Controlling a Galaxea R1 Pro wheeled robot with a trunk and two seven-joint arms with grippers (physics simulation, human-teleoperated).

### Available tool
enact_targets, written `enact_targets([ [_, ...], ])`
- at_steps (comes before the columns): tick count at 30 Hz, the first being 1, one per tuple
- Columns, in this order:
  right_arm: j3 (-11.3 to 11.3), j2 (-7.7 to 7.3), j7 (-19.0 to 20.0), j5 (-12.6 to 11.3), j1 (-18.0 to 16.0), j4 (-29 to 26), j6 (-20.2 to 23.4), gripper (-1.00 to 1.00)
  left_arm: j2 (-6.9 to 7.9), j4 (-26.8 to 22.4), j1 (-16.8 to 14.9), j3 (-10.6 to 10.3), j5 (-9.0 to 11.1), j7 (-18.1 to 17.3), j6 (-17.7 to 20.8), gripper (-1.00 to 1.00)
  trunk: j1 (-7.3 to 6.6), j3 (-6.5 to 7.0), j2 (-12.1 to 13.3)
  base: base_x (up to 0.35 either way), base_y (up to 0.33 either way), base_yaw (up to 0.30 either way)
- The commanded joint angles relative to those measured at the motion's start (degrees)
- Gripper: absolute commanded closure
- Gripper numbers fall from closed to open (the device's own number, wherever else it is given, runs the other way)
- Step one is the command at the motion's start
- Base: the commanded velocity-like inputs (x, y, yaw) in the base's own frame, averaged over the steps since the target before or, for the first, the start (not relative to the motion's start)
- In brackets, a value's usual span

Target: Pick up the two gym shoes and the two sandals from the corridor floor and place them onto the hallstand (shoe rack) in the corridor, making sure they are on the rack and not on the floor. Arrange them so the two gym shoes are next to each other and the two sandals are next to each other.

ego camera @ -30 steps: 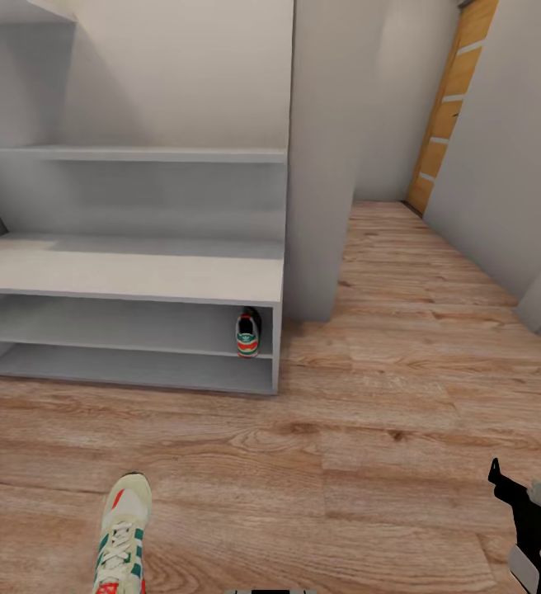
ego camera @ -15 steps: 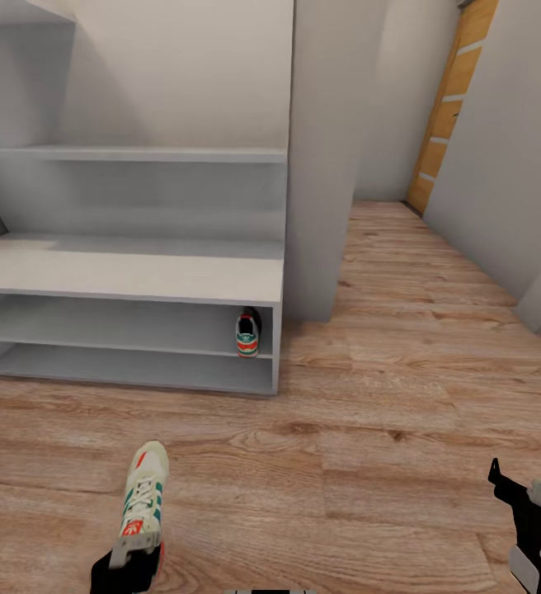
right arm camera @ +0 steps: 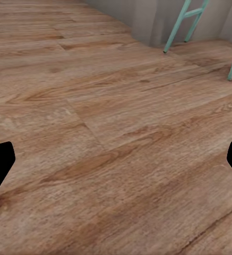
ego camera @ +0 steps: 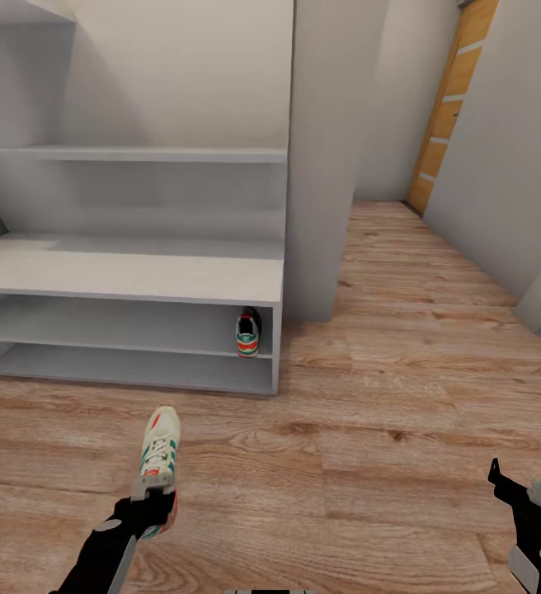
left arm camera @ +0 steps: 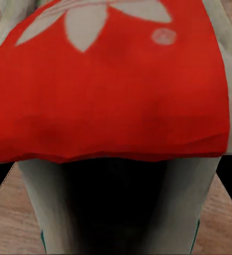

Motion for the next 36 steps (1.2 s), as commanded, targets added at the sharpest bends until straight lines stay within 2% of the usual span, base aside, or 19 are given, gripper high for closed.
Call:
enact_targets([
  [1,0.0,0.00,0.0,0.0,0.0,0.0,0.0,-1.00,-0.02,0.0,-0.6,0.0,0.0,0.0,0.7,1.00,0.00,0.00,0.0,0.000,0.000,0.000],
  [6,0.0,0.00,0.0,0.0,0.0,0.0,0.0,-1.00,-0.10,0.1,-4.2,-1.3,0.0,0.0,5.1,1.00,0.00,0.00,0.0,0.000,0.000,0.000],
  [10,0.0,0.00,0.0,0.0,0.0,0.0,0.0,-1.00,-0.12,0.1,-7.1,-4.4,0.1,0.0,9.8,1.00,0.00,0.00,0.0,0.000,0.000,0.000],
  [13,0.0,0.00,0.0,0.0,0.0,0.0,0.0,-1.00,-0.26,0.1,-9.1,-5.2,0.1,0.0,13.0,1.00,0.00,0.00,0.0,0.000,0.000,0.000],
  [15,0.0,0.00,0.0,0.0,0.0,0.0,0.0,-1.00,-0.81,0.1,-11.2,-5.9,0.1,0.0,16.6,1.00,0.00,0.00,0.0,0.000,0.000,0.000],
  [24,0.0,0.00,0.0,0.0,0.0,0.0,0.0,-1.00,-2.06,0.2,-18.5,-7.9,0.1,0.0,28.7,1.00,0.00,0.00,0.0,0.000,0.000,0.000],
  [29,0.0,0.00,0.0,0.0,0.0,0.8,0.0,-1.00,-2.75,0.5,-21.9,-8.1,0.1,0.2,32.4,1.00,0.00,0.00,0.0,0.000,0.000,0.000],
  [33,0.0,0.00,0.0,0.0,0.0,1.1,0.0,-1.00,-3.15,4.9,-25.3,-8.2,0.1,0.2,33.3,1.00,0.00,0.00,0.0,0.000,0.000,0.000],
  [36,0.0,0.00,0.0,0.0,0.0,1.1,0.0,-1.00,-3.24,10.9,-28.8,-8.1,0.2,0.2,33.6,1.00,0.00,0.00,0.0,0.000,0.000,0.000],
])
